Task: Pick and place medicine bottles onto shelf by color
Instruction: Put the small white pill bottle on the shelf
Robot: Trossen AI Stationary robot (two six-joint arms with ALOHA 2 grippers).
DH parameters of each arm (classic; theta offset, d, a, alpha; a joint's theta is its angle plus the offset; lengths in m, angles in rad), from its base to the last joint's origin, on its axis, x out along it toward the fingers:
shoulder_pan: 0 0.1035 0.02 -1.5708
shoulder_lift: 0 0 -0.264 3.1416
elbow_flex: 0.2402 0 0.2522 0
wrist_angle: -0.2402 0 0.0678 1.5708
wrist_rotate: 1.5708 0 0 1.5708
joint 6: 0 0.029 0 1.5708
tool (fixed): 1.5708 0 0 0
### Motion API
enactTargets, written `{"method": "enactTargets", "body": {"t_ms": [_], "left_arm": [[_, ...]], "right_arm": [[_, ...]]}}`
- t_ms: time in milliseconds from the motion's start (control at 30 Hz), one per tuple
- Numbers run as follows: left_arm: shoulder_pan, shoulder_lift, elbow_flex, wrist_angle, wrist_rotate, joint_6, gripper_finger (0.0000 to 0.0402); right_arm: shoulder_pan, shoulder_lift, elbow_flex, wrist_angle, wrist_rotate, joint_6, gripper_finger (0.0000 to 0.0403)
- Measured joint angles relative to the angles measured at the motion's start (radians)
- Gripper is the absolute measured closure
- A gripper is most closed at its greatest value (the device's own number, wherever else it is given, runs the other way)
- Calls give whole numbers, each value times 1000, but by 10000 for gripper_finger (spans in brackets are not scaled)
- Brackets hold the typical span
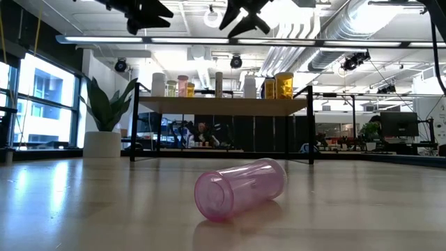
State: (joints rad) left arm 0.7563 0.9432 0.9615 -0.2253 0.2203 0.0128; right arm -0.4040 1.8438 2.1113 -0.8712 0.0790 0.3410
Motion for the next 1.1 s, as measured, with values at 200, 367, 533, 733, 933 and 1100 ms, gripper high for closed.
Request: {"method": "enactTargets", "body": {"t_ms": [200, 367, 533, 733, 933, 1100], "left_arm": [[19, 0, 0, 0, 0, 15, 209], [25, 0, 0, -14, -13, 78, 209], [25, 0, 0, -24, -23, 96, 209], [25, 0, 0, -32, -23, 96, 209], [25, 1, 0, -50, -23, 94, 209], [25, 1, 0, -68, -26, 92, 209]], "right_arm": [[32, 0, 3, 18, 7, 44, 251], [84, 22, 2, -19, 43, -17, 251], [119, 36, 0, -30, 44, -186, 251], [112, 59, 0, -53, 74, -105, 242], [77, 85, 0, -67, 33, 48, 197], [68, 103, 0, -80, 20, 107, 183]]}}
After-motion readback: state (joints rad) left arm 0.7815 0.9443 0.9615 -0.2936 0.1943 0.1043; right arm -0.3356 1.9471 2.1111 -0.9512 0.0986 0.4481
